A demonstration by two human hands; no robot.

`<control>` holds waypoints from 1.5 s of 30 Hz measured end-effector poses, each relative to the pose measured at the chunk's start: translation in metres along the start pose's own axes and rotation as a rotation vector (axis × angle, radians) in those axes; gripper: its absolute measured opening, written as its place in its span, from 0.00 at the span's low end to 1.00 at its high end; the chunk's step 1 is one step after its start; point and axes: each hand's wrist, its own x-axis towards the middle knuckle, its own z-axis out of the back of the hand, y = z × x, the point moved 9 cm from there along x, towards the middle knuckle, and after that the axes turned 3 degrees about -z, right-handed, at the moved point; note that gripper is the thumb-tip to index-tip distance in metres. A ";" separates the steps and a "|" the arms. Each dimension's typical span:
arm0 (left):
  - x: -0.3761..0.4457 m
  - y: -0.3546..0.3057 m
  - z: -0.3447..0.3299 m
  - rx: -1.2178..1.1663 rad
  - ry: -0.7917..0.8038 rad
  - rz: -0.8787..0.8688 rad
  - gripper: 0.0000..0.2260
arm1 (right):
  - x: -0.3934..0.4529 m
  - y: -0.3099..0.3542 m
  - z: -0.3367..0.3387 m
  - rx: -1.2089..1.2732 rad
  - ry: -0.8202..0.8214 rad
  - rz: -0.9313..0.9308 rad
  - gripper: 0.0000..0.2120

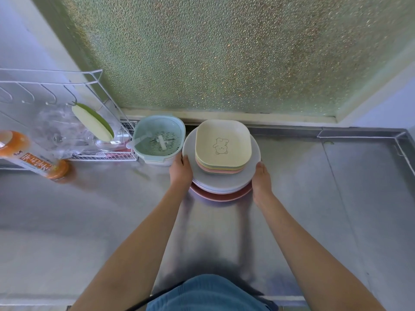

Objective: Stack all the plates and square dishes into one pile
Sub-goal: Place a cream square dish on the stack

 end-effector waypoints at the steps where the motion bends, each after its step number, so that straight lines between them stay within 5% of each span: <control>1: 0.000 0.000 0.001 0.000 -0.008 0.003 0.16 | -0.001 0.000 0.001 -0.002 -0.007 0.000 0.17; 8: -0.002 -0.002 0.005 0.030 0.010 0.003 0.16 | -0.007 0.010 0.003 -0.165 -0.011 0.057 0.19; 13: -0.032 -0.030 0.034 0.053 -0.193 -0.114 0.13 | -0.050 0.044 0.006 -0.137 -0.200 0.242 0.22; 21: -0.011 -0.074 -0.017 -0.245 0.227 -0.104 0.19 | -0.111 0.032 -0.056 -0.012 0.035 0.267 0.30; 25: -0.024 -0.056 -0.002 -0.320 0.077 -0.088 0.08 | -0.074 0.057 -0.041 -0.047 -0.011 0.232 0.29; 30: -0.040 -0.043 0.017 -0.381 -0.110 -0.060 0.10 | -0.043 0.077 -0.018 0.046 -0.051 0.166 0.25; 33: -0.023 -0.054 0.006 -0.372 0.005 -0.054 0.12 | -0.079 0.058 -0.014 0.157 -0.144 0.153 0.23; 36: -0.017 -0.056 -0.021 -0.329 0.171 -0.001 0.18 | -0.107 0.052 -0.032 0.184 -0.052 0.190 0.22; 45: -0.083 -0.033 -0.001 -0.397 -0.206 0.117 0.14 | -0.038 0.077 -0.018 0.040 -0.055 0.250 0.20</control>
